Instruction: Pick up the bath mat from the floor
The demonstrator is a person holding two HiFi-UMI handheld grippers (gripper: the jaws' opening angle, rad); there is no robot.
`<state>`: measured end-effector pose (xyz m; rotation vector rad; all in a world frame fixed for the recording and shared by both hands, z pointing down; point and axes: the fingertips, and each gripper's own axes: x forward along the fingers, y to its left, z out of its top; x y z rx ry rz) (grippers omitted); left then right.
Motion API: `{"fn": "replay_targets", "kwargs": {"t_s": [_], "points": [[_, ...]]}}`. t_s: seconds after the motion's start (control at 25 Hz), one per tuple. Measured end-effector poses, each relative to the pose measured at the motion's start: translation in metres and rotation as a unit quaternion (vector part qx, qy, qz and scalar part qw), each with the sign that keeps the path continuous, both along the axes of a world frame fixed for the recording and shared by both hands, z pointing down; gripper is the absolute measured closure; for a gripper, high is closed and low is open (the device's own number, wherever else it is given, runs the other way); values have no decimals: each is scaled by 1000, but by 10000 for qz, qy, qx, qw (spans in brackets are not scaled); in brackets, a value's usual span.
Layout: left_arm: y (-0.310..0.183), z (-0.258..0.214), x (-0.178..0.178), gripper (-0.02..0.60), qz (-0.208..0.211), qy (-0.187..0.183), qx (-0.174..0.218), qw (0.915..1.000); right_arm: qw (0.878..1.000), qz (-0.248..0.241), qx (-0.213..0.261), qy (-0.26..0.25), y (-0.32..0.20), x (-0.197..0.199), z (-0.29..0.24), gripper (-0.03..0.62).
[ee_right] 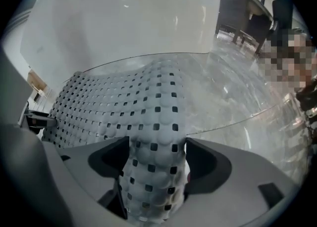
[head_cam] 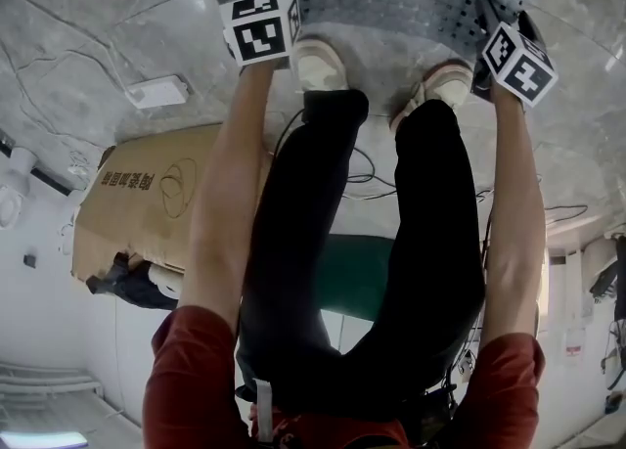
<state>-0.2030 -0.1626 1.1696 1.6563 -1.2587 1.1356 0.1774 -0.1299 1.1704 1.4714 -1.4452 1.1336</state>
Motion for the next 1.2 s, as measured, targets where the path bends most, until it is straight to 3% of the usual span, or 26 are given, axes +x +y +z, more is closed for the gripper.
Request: {"fn": "replay_targets", "kwargs": {"t_s": [0.24,0.44,0.6,0.84,1.2], "points": [[4,15,-4,216,-120,96,-334,9993,9993,254,-168,-207,3,3,12,244],[4,9,2,221,-192,114,-325,9992,9995,261,-122,-160,3,3,7,255],[7,4,10,293,-212,158,-362,9990,9991,335,-88,-230,2,-5,0,357],[13,-17,29,385,-299,227,-292,9989,9991,331,-53,-275,3,-18,-19,426],[35,-65,50,430,-301,310,-371,9984,9998,-69,22,-205,11,-40,-68,491]]}}
